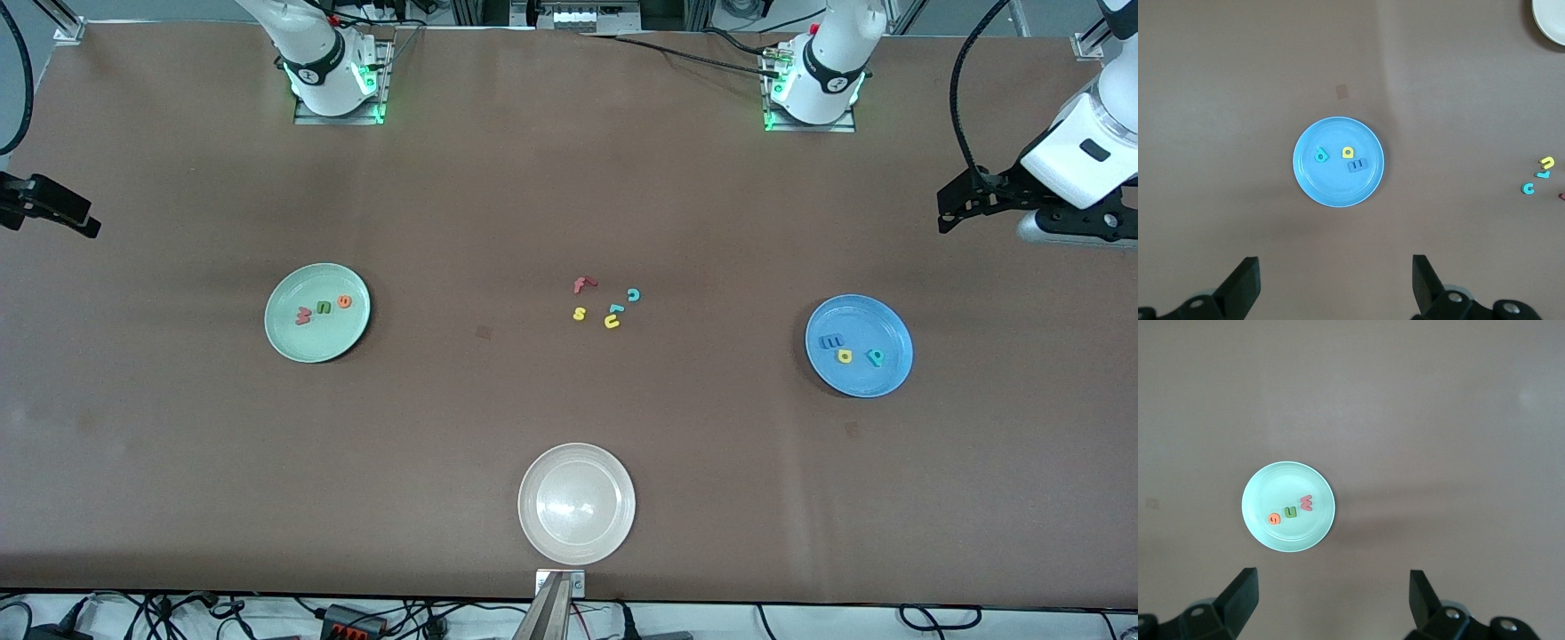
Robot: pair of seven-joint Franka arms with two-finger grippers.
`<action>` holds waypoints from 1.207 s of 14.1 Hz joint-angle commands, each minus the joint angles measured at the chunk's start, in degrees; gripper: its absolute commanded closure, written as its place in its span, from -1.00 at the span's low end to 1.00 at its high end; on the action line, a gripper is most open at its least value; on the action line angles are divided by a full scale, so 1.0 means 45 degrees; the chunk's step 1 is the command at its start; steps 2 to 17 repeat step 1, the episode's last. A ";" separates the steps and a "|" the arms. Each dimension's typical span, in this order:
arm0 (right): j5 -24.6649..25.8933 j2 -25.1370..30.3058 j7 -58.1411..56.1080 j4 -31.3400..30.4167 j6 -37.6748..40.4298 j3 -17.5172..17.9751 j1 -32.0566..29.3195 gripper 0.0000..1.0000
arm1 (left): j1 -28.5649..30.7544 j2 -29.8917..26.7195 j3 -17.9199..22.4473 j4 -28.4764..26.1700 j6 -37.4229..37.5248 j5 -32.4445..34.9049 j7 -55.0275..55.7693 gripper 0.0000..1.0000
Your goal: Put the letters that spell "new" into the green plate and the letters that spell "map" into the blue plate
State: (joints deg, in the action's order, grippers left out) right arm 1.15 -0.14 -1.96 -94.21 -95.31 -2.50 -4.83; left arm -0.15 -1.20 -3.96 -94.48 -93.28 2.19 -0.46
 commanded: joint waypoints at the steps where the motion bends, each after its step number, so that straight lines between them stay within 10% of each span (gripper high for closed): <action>1: 0.0155 0.0285 0.0142 -0.0314 -0.0012 0.0047 0.0000 -1.00 | 0.0053 -0.0046 -0.0039 0.0234 0.0280 -0.0194 -0.0151 -1.00; 17: 0.0155 0.0285 0.0142 -0.0314 -0.0012 0.0047 0.0000 -1.00 | 0.0053 -0.0046 -0.0039 0.0234 0.0280 -0.0194 -0.0151 -1.00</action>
